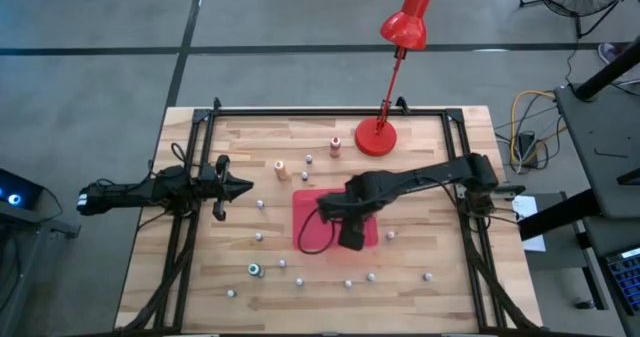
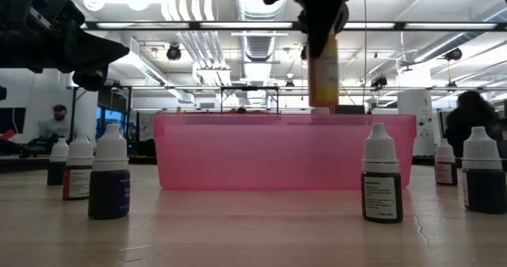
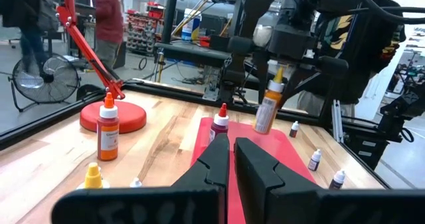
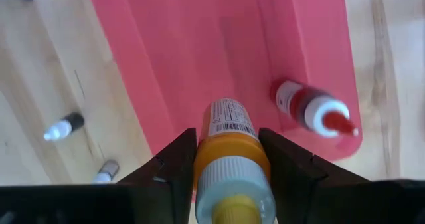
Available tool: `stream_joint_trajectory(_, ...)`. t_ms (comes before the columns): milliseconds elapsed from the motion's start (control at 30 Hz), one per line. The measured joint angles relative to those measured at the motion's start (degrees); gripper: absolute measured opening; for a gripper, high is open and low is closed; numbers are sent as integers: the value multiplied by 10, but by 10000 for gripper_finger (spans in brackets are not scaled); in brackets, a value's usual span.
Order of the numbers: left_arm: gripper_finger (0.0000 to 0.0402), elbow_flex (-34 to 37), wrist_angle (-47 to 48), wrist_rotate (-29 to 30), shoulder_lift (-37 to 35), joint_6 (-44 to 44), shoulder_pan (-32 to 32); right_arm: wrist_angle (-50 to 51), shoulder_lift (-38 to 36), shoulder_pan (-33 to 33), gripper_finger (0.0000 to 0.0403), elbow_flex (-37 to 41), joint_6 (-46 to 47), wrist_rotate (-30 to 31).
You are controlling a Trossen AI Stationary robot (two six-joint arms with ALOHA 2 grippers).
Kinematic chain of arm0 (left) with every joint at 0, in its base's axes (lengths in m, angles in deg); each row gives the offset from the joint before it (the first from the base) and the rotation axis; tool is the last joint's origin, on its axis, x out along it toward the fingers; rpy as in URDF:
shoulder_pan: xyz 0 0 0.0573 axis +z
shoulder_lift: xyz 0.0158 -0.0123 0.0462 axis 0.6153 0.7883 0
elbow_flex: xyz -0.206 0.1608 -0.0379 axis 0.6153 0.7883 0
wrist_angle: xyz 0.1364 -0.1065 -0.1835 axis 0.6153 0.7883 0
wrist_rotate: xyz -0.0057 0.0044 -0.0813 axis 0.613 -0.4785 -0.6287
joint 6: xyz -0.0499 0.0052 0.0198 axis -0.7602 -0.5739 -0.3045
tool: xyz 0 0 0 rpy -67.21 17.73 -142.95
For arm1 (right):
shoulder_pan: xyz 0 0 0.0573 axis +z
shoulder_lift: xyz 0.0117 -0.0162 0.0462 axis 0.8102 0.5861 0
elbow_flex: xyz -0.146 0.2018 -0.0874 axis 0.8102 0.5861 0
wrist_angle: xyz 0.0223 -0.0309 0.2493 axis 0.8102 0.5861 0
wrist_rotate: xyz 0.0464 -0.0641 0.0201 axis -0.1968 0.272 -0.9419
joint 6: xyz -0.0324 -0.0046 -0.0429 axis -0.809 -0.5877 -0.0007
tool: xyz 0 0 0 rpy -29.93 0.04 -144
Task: Pick & Place food coloring
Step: Put the large yellow food coloring bottle into the red bin
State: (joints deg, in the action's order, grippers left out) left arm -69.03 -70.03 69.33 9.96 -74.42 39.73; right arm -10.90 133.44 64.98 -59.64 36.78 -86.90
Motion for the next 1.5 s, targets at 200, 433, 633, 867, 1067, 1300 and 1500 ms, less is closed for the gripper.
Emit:
stream_joint_trajectory(200, 0, 0, 0, 0, 0, 0, 0, -3, 31, -3, 142, -20, -2, 0)
stream_joint_trajectory(433, 0, 0, 0, 0, 0, 0, 0, -20, 32, -3, 142, 11, -2, 0)
stream_joint_trajectory(633, 0, 0, 0, 0, 0, 0, 0, -26, 31, -3, 142, 41, 0, 0)
stream_joint_trajectory(867, 0, 0, 0, 0, 0, 0, 0, -71, 24, -3, 143, 71, 3, 0)
stream_joint_trajectory(1067, 0, 0, 0, 0, 0, 0, 0, -88, -4, -3, 143, 103, 15, 0)
stream_joint_trajectory(1300, 0, 0, 0, 0, 0, 0, 0, -124, -40, -5, 143, 168, 32, 0)
stream_joint_trajectory(1500, 0, 0, 0, 0, 0, 0, 0, -134, -57, -10, 143, 205, 34, 0)
